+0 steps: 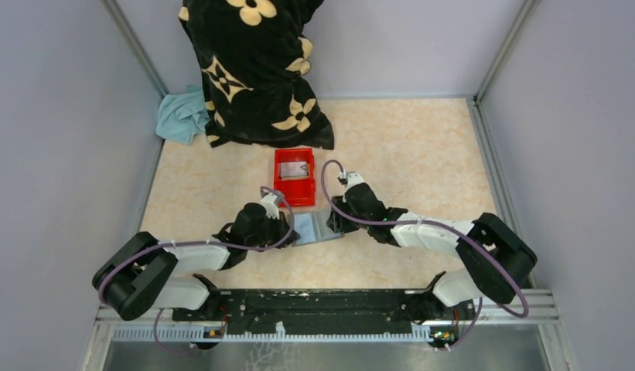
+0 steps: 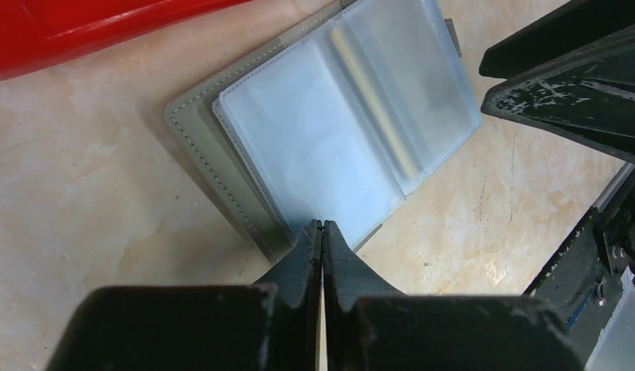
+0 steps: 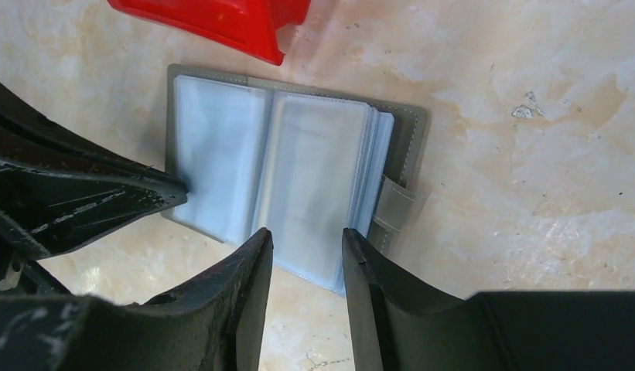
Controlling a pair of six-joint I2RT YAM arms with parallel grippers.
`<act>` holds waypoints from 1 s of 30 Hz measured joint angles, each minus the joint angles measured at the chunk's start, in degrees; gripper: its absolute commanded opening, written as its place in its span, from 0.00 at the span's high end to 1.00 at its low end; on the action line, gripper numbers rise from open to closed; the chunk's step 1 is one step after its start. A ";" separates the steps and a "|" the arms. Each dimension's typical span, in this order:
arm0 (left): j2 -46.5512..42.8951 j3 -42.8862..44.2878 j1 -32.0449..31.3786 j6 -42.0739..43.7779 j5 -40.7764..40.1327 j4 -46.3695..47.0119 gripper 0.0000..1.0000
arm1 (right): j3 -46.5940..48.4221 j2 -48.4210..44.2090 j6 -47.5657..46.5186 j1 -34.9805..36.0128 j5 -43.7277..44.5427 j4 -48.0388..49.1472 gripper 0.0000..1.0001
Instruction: Take the credit cards out of the card holder
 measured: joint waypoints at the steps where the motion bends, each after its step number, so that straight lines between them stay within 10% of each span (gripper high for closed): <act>1: 0.00 -0.04 -0.13 0.00 -0.02 0.13 0.97 | 0.00 0.42 0.02 0.00 -0.02 -0.07 0.61; 30: -0.11 -0.35 -0.44 0.00 0.61 0.48 0.97 | -0.96 4.48 0.70 0.04 -4.61 4.46 0.62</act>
